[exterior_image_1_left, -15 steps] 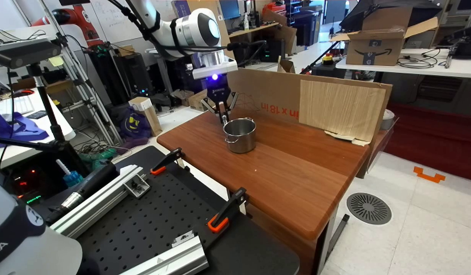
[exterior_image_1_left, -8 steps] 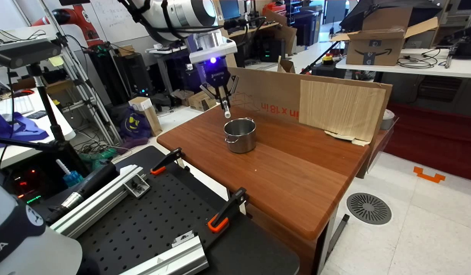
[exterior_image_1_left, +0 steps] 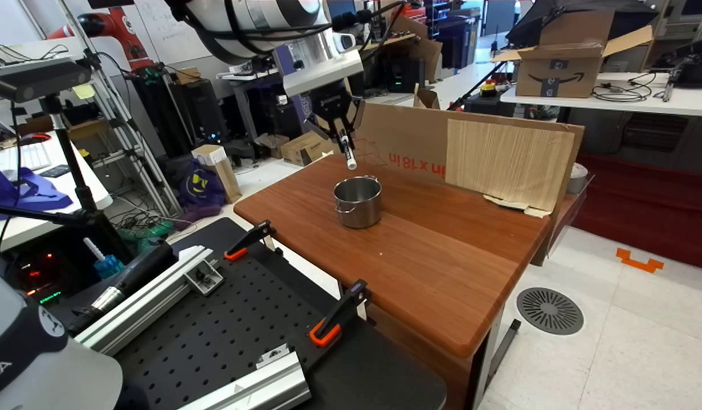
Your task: Put the black marker in the silver pot
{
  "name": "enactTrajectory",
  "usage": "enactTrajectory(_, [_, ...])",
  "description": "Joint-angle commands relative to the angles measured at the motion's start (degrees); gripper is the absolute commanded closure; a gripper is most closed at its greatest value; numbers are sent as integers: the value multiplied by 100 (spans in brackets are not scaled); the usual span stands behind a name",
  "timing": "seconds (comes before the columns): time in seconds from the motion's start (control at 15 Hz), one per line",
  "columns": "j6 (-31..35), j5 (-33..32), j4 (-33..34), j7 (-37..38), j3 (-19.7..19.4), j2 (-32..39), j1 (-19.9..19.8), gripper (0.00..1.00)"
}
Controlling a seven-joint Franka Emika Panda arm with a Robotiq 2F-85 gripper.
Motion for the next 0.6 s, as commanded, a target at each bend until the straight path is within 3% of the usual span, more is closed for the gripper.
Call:
enactTrajectory(0.0, [775, 38, -547, -305, -5, -306, -250, 95])
enactTrajectory(0.53, [2118, 19, -1419, -723, -84, -472, -610, 95])
